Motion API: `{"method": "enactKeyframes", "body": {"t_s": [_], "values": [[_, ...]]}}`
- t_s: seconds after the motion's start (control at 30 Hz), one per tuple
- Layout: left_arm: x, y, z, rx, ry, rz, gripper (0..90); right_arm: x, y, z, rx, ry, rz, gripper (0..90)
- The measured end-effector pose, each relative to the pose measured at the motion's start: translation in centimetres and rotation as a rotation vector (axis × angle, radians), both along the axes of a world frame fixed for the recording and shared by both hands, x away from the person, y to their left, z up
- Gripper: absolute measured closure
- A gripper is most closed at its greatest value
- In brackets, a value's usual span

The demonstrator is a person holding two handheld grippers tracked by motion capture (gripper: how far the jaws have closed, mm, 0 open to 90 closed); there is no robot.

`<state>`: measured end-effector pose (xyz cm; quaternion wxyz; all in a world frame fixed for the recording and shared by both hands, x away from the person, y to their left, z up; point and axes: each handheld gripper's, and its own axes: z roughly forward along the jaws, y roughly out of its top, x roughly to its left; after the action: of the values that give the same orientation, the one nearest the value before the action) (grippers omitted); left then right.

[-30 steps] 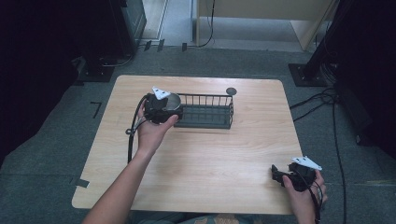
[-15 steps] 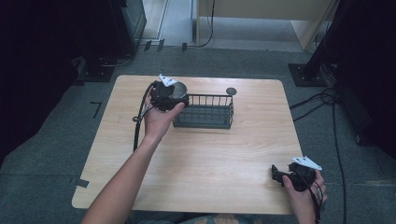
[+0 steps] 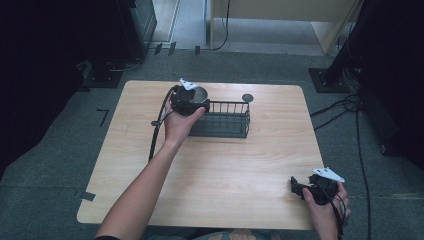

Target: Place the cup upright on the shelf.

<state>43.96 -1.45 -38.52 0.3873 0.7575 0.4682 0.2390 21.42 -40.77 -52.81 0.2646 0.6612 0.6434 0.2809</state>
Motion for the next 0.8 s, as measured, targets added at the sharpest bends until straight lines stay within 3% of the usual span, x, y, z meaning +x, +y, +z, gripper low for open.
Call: {"method": "enactKeyframes", "body": {"t_s": [0.43, 0.57, 0.8], "values": [[1.0, -1.0, -2.8, 0.034, 0.042, 0.001, 18.7, 0.0, 0.0, 0.0, -0.001, 0.000, 0.001, 0.0], [1.1, -1.4, -3.6, 0.083, 0.054, -0.013, 18.7, 0.0, 0.0, 0.0, -0.001, 0.000, 0.001, 0.0], [1.1, -1.8, -4.2, 0.072, 0.062, -0.023, 18.7, 0.0, 0.0, 0.0, -0.001, 0.000, 0.001, 0.0]]}}
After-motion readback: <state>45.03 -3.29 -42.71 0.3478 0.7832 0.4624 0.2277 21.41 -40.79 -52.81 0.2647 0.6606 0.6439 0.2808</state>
